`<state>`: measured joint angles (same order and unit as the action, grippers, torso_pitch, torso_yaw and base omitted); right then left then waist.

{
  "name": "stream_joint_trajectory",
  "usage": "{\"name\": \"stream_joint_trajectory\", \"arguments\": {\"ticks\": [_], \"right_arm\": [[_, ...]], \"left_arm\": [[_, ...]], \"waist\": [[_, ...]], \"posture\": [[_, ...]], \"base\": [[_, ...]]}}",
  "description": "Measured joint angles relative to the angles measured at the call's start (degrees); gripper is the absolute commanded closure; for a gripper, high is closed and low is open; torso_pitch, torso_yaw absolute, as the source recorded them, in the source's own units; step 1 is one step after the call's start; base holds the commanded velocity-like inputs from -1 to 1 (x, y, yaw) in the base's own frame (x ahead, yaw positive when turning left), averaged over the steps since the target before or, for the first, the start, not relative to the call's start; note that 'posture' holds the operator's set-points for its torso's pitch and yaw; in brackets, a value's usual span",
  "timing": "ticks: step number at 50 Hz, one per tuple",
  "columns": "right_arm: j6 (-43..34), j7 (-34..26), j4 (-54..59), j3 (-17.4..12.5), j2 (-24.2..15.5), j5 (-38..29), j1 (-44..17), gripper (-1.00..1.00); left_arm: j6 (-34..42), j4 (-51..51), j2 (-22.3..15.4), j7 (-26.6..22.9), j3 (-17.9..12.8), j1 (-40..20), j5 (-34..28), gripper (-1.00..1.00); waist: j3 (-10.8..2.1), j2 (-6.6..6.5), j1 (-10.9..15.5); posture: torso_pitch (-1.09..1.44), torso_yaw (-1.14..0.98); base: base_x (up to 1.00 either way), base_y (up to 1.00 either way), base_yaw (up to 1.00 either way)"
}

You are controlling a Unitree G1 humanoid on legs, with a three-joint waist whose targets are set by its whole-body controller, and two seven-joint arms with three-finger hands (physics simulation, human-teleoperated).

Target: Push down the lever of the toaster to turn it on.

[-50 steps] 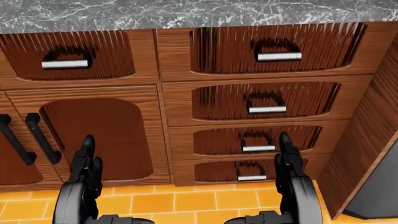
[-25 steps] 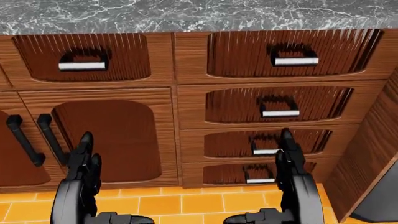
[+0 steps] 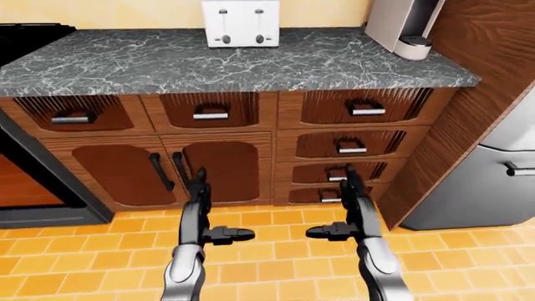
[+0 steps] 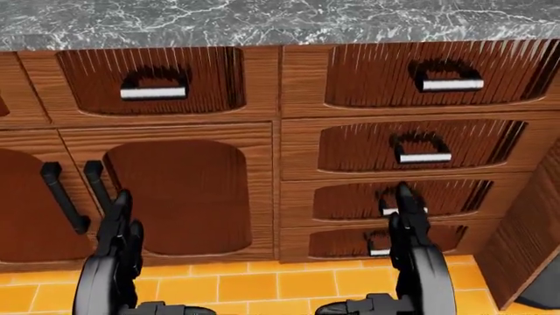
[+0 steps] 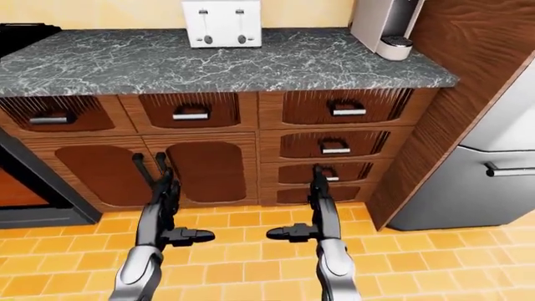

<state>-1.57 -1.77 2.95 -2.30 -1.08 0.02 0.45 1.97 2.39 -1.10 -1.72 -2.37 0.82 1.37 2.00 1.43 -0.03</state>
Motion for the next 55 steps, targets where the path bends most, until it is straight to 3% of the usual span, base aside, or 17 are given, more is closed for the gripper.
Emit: {"name": "stream_joint_trajectory", "arguments": {"ticks": [3, 5, 8, 10, 14, 16, 17, 21, 29, 32, 35, 37, 41, 47, 51, 55], "right_arm": [[0.6, 0.0, 0.6, 0.1, 0.0, 0.0, -0.2, -1.00], [0.4, 0.0, 1.0, -0.4, -0.4, 0.0, 0.0, -1.00], [-0.3, 0.3, 0.9, -1.0, -0.5, -0.1, 0.6, -1.00], [-0.4, 0.4, 0.4, -1.0, -0.5, 0.0, 0.4, -1.00], [-0.6, 0.4, -0.9, -0.8, -0.4, 0.2, 0.5, -1.00], [-0.3, 0.3, -0.6, -0.7, -0.4, 0.2, 0.2, -1.00], [-0.2, 0.3, -0.4, -0.5, -0.1, 0.2, 0.0, -1.00], [-0.7, -0.3, 0.3, 1.1, 0.4, 0.1, 0.5, -1.00], [-0.5, 0.3, -0.8, -0.6, 0.0, 0.4, 0.1, -1.00], [-0.4, 0.0, -1.3, 0.3, 0.2, 0.4, 0.2, -1.00], [0.0, -0.2, -0.6, 0.6, 0.2, 0.3, 0.0, -1.00], [0.0, -0.2, 0.3, 0.2, -0.3, 0.1, -0.3, -1.00], [-0.6, 0.7, -0.5, -1.3, -0.5, -0.2, 0.7, -1.00], [-0.8, 0.9, -0.5, -1.1, -0.4, -0.1, 0.2, -1.00], [-1.0, 0.6, -0.3, -0.1, 0.0, 0.0, 0.5, -1.00], [-0.9, 0.7, -0.2, -0.5, -0.1, 0.1, 0.1, -1.00]], "left_arm": [[-0.3, -0.4, 0.0, -0.1, 0.0, -0.3, 0.0, -1.00], [-0.8, 0.6, 0.5, -0.2, 0.5, -0.5, 0.0, -1.00], [-0.9, 2.1, 0.5, -0.6, 1.0, -0.3, 0.0, -1.00], [-0.5, 1.7, 0.5, -0.6, 0.8, -0.3, 0.0, -1.00], [-0.2, -0.7, 0.5, -0.3, 0.7, -0.2, 0.0, -1.00], [-1.0, -0.2, 0.4, -0.3, 0.6, -0.6, 0.0, -1.00], [-1.1, 0.1, 0.0, -0.3, 0.4, -0.7, 0.1, -1.00], [-1.1, 1.9, -0.3, 0.2, -1.1, -0.1, 0.0, -1.00], [-0.5, -0.2, 0.0, -0.2, 0.3, -0.6, 0.0, -1.00], [-0.5, -0.1, -0.1, 0.1, -0.4, -0.4, -0.1, -1.00], [-0.5, -0.2, -0.2, 0.3, -0.7, 0.0, -0.1, -1.00], [-0.9, 1.0, 0.3, 0.4, -0.4, 0.0, -0.1, -1.00], [-1.1, 2.5, 0.5, -0.3, 0.9, -0.4, -0.1, -1.00], [-2.1, 1.5, 0.2, -0.4, 0.4, -1.2, 0.1, -1.00], [-1.8, 1.9, 0.0, -0.1, -0.3, -0.4, 0.1, -1.00], [-0.3, 1.5, 0.1, 0.1, -0.1, 0.1, 0.1, -1.00]], "waist": [[-0.32, 2.60, 0.0], [-0.23, 1.65, -0.9], [-0.68, 1.75, -1.1], [-0.53, 0.78, -0.9], [0.14, -2.64, -0.9], [-0.27, -5.20, -0.8], [-0.69, -5.53, -0.5], [-0.28, -4.08, 0.5], [-0.04, -1.37, 0.8], [0.16, 0.20, 0.8], [-0.27, 3.09, 0.6], [-0.22, 2.66, -0.6], [0.00, 1.59, -0.4], [-0.37, -2.45, -0.9], [-0.52, -1.29, -0.4], [-0.60, -1.00, 0.0]], "posture": [[0.00, 0.00], [0.00, 0.00], [0.00, 0.00], [0.00, 0.00], [0.00, 0.00], [0.00, 0.00], [0.00, 0.00], [0.00, 0.00], [0.00, 0.00], [0.00, 0.00], [0.00, 0.00], [0.00, 0.00], [0.00, 0.00], [0.00, 0.00], [0.00, 0.00], [0.00, 0.00]], "base": [[0.00, 0.24, 0.00], [0.00, 0.23, 0.00], [0.00, 0.24, 0.00], [0.00, 0.24, 0.00], [0.00, 0.24, 0.00], [0.00, 0.23, 0.00], [0.00, 0.24, 0.00], [0.00, 0.24, 0.00], [0.00, 0.00, 0.48], [0.00, 0.00, 0.59], [0.00, 0.06, 0.23], [0.00, 0.07, 0.00], [0.00, 0.04, 0.00], [0.00, 0.04, 0.00], [0.00, 0.04, 0.00], [0.00, 0.07, 0.00]]}}
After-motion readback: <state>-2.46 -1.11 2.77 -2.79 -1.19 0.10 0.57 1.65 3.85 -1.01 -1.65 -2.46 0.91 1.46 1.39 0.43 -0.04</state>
